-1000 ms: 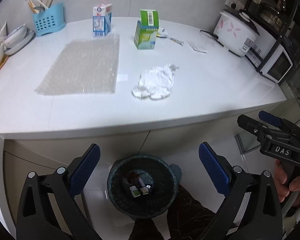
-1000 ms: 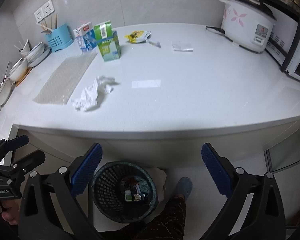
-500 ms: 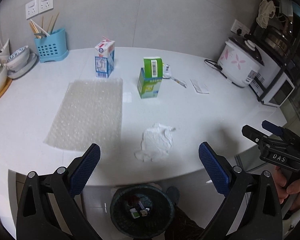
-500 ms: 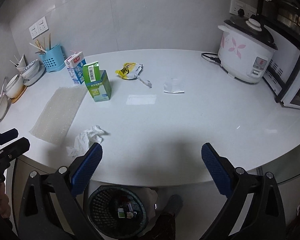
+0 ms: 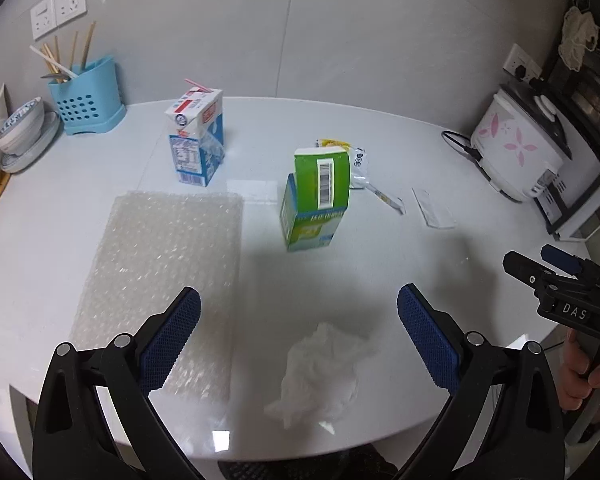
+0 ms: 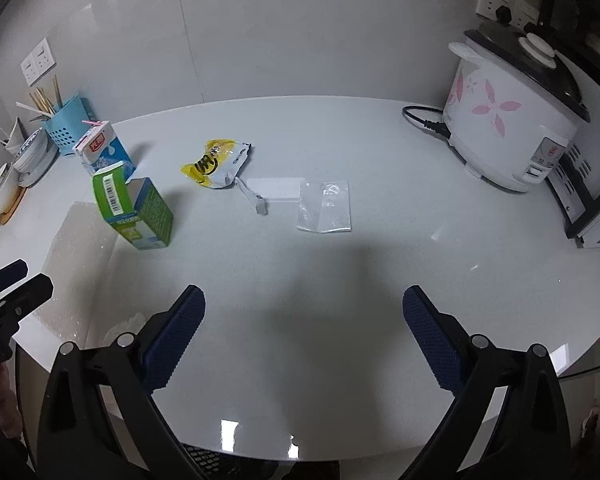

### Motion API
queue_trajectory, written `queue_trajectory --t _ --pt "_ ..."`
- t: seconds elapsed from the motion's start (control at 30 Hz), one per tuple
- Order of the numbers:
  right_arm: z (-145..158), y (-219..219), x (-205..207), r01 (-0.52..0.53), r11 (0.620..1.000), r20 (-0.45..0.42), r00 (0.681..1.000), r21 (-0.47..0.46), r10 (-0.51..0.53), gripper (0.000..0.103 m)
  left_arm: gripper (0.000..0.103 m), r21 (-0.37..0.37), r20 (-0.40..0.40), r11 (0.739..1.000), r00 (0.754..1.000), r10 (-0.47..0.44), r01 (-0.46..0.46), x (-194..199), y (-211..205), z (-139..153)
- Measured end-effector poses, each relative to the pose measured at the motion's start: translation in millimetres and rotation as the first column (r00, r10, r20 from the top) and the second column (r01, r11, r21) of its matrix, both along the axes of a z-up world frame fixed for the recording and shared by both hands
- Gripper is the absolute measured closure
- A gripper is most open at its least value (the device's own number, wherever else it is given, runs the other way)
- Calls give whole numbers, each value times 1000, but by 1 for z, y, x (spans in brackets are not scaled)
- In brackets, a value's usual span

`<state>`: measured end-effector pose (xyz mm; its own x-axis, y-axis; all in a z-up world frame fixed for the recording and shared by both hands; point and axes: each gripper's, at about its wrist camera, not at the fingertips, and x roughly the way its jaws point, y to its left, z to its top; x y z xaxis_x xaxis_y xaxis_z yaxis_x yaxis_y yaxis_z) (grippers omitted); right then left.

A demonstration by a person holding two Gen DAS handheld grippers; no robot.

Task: Collect trash
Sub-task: 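Grasp the green box with the left tool while the right tool grasps the clear plastic bag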

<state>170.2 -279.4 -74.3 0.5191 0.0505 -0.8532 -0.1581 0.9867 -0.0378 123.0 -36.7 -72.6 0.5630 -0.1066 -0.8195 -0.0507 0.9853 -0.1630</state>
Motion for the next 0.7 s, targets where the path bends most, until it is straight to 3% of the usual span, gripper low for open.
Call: queue_trajectory --t 0.4,0.7 --pt "-45 -8 115 36 999 -155 987 -28 -40 10 6 21 -70 999 997 43 -41 85 -14 -40" --pt "-93 -9 163 49 999 -328 943 -16 -52 20 11 31 -114 993 986 118 -115 116 -15 -63"
